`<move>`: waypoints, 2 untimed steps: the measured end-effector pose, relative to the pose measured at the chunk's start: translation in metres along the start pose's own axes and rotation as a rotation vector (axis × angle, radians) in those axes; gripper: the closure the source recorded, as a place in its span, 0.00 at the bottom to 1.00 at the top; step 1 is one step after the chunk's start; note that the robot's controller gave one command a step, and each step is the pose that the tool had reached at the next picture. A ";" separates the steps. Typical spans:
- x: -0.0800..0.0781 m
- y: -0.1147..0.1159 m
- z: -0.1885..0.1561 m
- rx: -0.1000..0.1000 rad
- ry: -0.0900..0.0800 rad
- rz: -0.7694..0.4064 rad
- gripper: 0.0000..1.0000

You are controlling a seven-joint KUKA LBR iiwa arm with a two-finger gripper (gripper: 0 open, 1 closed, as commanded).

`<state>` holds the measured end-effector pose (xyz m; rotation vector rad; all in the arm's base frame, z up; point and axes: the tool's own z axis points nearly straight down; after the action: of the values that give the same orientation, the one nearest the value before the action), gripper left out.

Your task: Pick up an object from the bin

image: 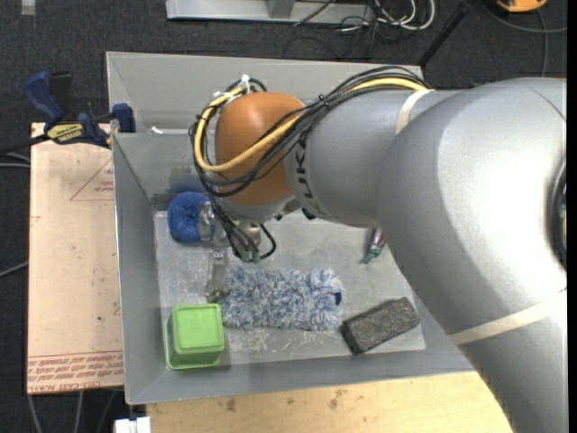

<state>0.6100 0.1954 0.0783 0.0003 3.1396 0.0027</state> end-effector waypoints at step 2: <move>0.015 -0.052 0.007 -0.002 -0.002 -0.010 1.00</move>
Offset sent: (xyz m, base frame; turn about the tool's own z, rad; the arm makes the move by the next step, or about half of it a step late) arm -0.0158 -0.0537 -0.0083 -0.0114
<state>0.5955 0.1435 0.0716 -0.0152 3.1376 0.0062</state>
